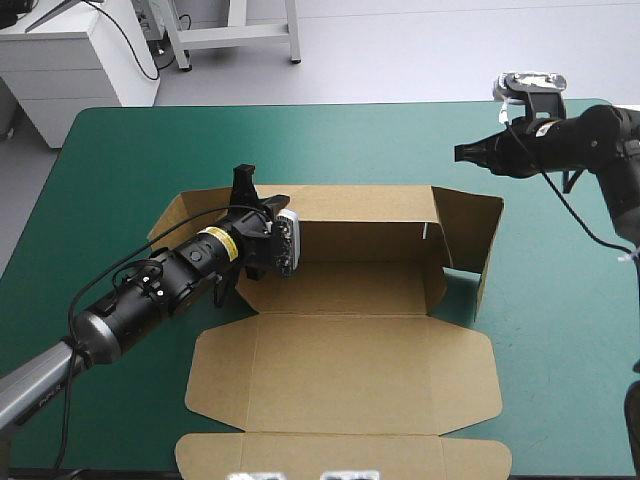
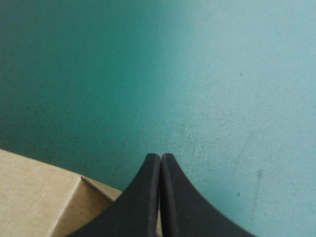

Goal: Fold the box

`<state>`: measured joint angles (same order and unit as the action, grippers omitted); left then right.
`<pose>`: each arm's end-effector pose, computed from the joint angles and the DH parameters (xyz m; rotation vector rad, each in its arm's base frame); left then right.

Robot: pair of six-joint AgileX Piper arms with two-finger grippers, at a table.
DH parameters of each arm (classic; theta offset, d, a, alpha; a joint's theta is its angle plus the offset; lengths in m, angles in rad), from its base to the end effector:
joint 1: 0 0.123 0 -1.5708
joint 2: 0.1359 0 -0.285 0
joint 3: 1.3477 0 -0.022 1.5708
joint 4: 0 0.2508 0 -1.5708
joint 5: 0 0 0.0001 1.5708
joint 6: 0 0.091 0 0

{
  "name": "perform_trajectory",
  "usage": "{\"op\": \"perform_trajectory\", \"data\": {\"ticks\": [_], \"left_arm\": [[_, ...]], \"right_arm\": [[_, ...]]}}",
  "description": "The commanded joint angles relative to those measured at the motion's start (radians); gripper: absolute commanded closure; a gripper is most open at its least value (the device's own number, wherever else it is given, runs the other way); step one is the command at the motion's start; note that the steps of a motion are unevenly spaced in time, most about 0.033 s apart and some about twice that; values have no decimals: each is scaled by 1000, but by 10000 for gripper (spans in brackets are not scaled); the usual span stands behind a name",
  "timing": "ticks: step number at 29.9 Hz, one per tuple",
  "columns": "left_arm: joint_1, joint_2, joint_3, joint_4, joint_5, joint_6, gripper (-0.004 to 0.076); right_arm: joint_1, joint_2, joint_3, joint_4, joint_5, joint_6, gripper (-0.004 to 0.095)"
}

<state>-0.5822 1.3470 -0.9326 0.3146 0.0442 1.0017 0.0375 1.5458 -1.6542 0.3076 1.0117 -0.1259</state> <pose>0.2549 -0.1663 0.3142 1.5984 1.1565 0.4976 0.3337 0.0359 0.4138 -0.1215 2.3545 0.3448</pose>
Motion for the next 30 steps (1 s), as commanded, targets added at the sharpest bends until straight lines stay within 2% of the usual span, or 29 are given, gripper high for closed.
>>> {"op": "perform_trajectory", "data": {"ticks": [1, 9, 15, 30], "left_arm": [[5, -7, -11, -9, 69, -8, 732], [5, -7, -11, -9, 69, -8, 732], [5, -7, -11, -9, 69, -8, 732], [5, -7, -11, -9, 71, -8, 732]], "right_arm": [[0, 35, -92, 12, 18, 14, 922], [0, 145, -127, 14, 138, 39, 922], [0, 153, -127, 20, 240, -10, 922], [0, 90, -24, 102, 240, -109, 923]]}}
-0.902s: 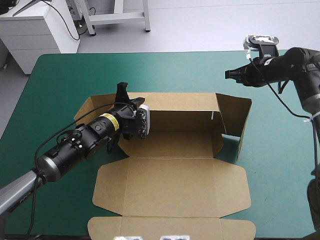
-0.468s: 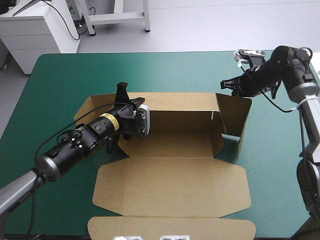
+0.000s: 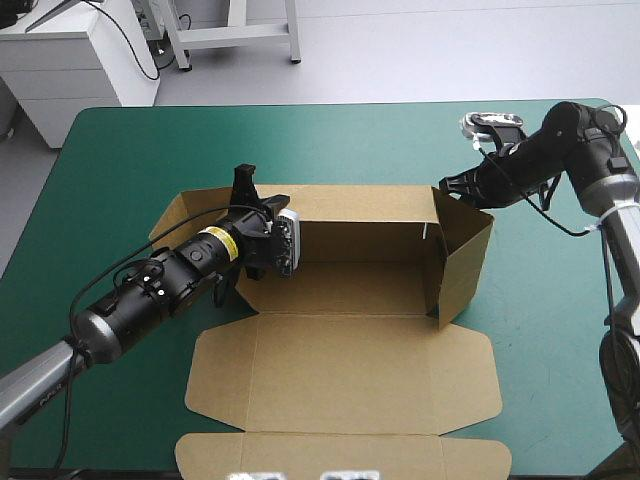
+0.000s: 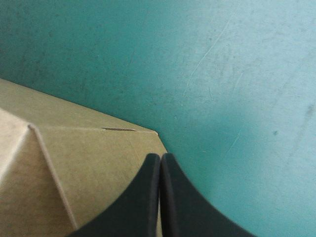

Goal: Fold the box

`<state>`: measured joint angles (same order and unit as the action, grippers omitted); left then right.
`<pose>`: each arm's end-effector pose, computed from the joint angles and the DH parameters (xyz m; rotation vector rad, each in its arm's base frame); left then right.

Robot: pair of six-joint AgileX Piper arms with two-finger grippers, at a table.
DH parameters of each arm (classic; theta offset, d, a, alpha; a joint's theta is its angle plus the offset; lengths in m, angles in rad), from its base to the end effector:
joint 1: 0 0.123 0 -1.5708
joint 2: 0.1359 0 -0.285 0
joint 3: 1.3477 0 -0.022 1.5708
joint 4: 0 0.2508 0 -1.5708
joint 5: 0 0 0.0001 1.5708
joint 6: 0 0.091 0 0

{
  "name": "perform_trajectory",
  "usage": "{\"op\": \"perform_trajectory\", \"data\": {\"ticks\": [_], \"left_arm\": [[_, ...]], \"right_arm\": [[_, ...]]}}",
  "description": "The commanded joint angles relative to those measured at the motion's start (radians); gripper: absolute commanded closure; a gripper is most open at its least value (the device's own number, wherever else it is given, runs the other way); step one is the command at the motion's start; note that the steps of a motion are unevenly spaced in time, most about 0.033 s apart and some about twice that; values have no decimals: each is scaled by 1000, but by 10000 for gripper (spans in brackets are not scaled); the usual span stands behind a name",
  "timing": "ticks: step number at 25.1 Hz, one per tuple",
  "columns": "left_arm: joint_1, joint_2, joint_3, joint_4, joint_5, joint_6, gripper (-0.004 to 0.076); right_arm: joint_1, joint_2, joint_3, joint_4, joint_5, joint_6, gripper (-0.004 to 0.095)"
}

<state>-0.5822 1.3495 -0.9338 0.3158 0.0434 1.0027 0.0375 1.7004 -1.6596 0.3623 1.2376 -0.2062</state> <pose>0.2554 -0.1667 0.3139 1.6003 1.1551 0.4987 0.3563 0.0439 0.3526 -0.2568 2.6891 0.4530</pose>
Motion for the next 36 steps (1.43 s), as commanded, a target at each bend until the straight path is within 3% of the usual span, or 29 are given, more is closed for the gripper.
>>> {"op": "perform_trajectory", "data": {"ticks": [1, 9, 21, 23, 28, 36], "left_arm": [[5, -9, -10, -10, 72, -9, 732], [5, -9, -10, -10, 72, -9, 732], [5, -9, -10, -10, 72, -9, 732], [5, -9, -10, -10, 74, -9, 732], [5, -9, -10, -7, 76, -4, 732], [5, -9, -10, -4, 76, -2, 732]], "right_arm": [[0, -73, -14, 59, 12, -39, 923], [0, -137, 111, 87, -18, -87, 923], [0, -385, 539, 305, -347, -470, 926], [0, -414, 619, 382, -425, -580, 926], [0, -469, 731, 472, -491, -758, 926], [0, -500, 803, 492, -556, -864, 925]]}}
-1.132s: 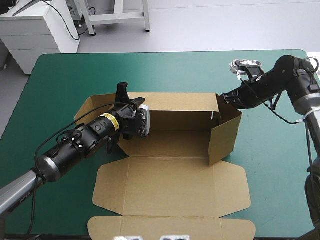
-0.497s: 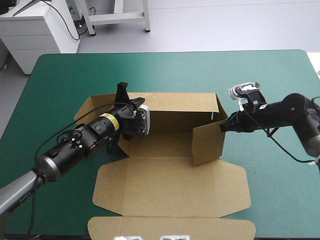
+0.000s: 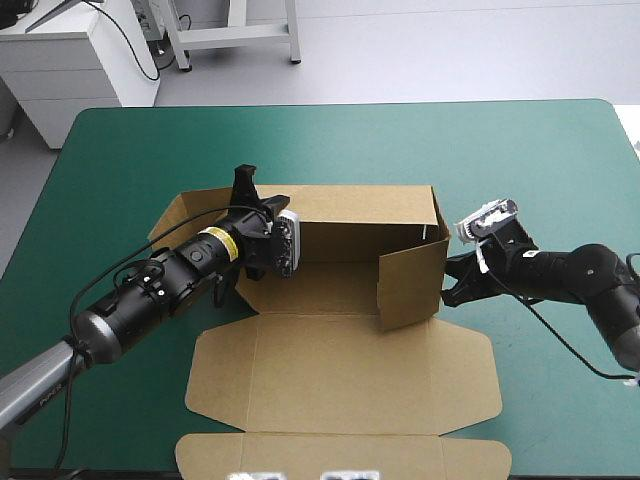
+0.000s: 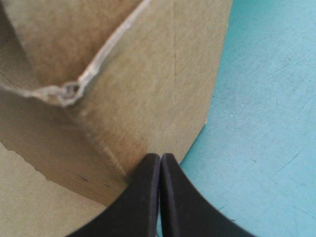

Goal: Fold the box

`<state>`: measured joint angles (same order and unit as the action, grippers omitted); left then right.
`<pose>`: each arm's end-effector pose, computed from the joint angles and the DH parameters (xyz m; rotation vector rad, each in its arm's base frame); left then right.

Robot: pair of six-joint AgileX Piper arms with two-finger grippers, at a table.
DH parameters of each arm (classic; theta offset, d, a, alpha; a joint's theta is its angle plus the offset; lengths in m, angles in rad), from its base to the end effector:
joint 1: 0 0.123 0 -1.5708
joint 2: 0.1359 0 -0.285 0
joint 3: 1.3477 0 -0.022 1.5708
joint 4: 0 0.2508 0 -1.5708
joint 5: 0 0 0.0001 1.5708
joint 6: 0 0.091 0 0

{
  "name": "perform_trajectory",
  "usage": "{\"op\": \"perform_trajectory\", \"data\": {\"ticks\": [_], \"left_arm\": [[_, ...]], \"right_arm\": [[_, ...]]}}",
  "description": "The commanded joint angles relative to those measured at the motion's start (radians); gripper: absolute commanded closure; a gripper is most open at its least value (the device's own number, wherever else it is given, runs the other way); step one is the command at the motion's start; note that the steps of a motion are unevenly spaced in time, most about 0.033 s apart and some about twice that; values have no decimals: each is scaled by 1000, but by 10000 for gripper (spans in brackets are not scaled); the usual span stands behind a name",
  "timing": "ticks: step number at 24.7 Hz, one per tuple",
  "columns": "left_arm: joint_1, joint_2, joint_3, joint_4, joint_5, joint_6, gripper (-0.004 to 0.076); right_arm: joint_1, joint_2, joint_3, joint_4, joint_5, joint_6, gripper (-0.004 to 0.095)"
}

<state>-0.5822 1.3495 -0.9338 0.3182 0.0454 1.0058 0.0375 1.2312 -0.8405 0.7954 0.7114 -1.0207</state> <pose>0.2554 -0.1666 0.3137 1.6052 1.1525 0.5024 0.2398 0.0515 0.2878 -0.6751 2.2330 0.4245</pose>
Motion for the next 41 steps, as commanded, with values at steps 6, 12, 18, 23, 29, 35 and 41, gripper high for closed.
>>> {"op": "perform_trajectory", "data": {"ticks": [6, 12, 18, 23, 29, 35, 41], "left_arm": [[5, -9, -10, -3, 74, -5, 732], [5, -9, -10, -3, 78, -5, 732], [5, -9, -10, 0, 82, -5, 732], [5, -9, -10, 0, 97, -8, 732], [-9, -9, -10, 0, 112, -8, 732], [-96, -9, -10, 17, 155, -17, 732], [-118, -9, -10, 20, 149, -99, 732]], "right_arm": [[0, -31, -20, 100, 4, -195, 727], [0, -31, -20, 100, 96, -260, 450], [2, -26, -20, 135, 122, -263, 277], [77, 17, -20, 153, 42, -263, 228], [161, 29, -20, 127, -125, -176, 228], [171, 29, -20, 6, -158, -37, 228], [171, 29, -20, 3, -162, -28, 229]]}}
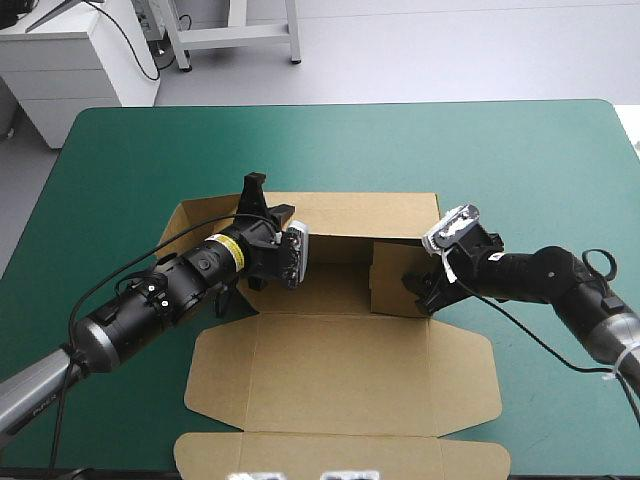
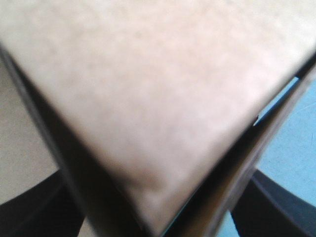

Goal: Fold the box

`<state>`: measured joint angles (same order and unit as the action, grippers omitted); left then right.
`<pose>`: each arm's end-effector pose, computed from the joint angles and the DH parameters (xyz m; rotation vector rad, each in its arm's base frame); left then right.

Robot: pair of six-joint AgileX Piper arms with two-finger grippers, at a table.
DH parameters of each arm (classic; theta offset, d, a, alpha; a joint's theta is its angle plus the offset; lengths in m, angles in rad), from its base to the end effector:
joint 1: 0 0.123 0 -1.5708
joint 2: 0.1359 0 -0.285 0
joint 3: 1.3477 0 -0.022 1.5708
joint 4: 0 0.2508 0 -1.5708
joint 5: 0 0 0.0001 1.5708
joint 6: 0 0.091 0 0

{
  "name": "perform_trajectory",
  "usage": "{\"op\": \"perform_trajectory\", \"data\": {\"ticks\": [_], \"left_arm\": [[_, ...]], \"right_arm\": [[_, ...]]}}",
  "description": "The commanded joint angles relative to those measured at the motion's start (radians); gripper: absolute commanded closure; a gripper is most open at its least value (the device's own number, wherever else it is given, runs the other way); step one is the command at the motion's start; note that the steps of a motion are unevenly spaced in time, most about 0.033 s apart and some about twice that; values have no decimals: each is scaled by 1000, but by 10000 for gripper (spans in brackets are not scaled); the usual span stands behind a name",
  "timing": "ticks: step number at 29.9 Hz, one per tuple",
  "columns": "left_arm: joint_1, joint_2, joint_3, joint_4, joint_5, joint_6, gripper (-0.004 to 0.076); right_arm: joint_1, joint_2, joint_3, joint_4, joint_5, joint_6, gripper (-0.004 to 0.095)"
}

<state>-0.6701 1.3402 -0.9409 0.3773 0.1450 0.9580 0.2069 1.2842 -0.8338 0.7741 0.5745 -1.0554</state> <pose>0.2385 -0.1827 0.3113 1.7067 1.1345 0.4706 0.2456 0.0869 0.2760 -0.8354 2.1681 0.3795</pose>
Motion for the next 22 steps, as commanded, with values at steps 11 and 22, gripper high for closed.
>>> {"op": "perform_trajectory", "data": {"ticks": [11, 22], "left_arm": [[-27, 0, -3, -39, 50, -51, 732], [-27, 0, -3, -46, 53, -47, 732]], "right_arm": [[2, -24, -27, 24, -8, 52, 637], [2, -24, -27, 30, 74, 21, 926]]}}
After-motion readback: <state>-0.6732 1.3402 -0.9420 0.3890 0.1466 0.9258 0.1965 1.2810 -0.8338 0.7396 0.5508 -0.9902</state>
